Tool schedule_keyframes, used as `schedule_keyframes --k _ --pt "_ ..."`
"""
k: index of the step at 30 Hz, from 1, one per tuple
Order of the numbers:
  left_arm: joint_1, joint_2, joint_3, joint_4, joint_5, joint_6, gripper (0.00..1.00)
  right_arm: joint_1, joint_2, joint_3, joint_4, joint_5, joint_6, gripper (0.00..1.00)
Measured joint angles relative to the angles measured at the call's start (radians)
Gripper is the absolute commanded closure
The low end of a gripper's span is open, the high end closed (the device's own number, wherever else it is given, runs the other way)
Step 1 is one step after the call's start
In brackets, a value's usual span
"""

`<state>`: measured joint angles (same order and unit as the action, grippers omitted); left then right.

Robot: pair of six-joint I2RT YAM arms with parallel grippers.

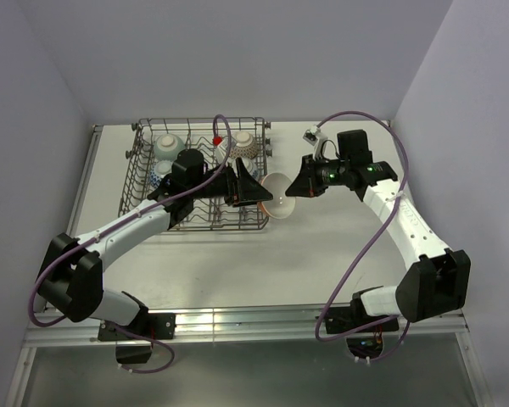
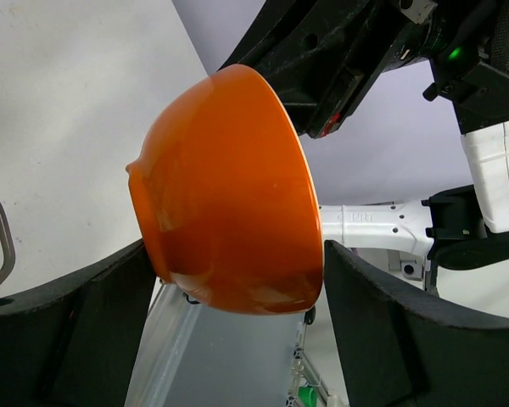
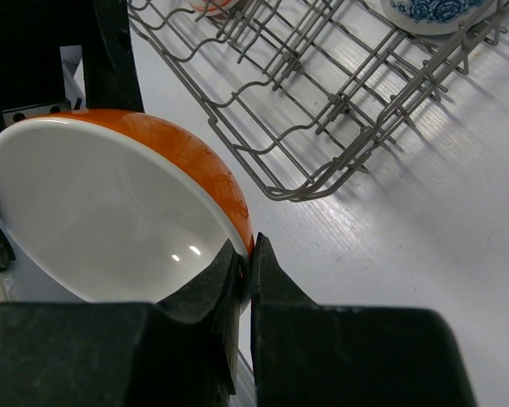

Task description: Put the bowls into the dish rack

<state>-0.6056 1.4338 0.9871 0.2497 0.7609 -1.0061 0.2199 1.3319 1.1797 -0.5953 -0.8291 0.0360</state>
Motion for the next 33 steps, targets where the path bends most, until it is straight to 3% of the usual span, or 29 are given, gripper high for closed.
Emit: schedule_keyframes --k 3,9,13,17,19,21,28,32,33 --pt "-0.002 0.000 0.000 -0.003 -0.004 -0.005 0.30 0.005 0.000 0.000 0.000 0.000 -0.001 1.00" --pt "-0.002 0.003 0.000 -0.009 -0.010 -0.005 0.60 0.006 0.004 0.000 -0.004 0.009 -0.008 1.00" --pt "-0.002 0.003 -0.001 -0.017 -0.017 -0.005 1.00 0.007 0.016 0.005 -0.009 0.008 -0.012 0.97" --pt "-0.001 0.003 -0.001 -0.021 -0.023 -0.003 1.00 0.008 0.027 0.015 -0.019 0.008 -0.016 0.83" --pt "0.000 0.003 -0.001 -0.023 -0.024 -0.003 1.00 0.010 0.029 0.018 -0.021 0.008 -0.016 0.69" --pt "0.003 0.003 -0.001 -0.029 -0.028 -0.002 1.00 0.013 0.031 0.021 -0.024 0.000 -0.018 0.65" --pt "0.053 0.003 -0.003 -0.092 -0.052 0.035 1.00 0.018 0.031 0.038 -0.029 0.002 -0.018 0.34" --pt "0.099 0.004 0.012 -0.211 -0.093 0.119 1.00 0.018 0.031 0.054 -0.042 0.010 -0.019 0.30" --pt "0.108 0.005 0.029 -0.261 -0.112 0.151 1.00 0.017 0.031 0.059 -0.048 0.011 -0.019 0.25"
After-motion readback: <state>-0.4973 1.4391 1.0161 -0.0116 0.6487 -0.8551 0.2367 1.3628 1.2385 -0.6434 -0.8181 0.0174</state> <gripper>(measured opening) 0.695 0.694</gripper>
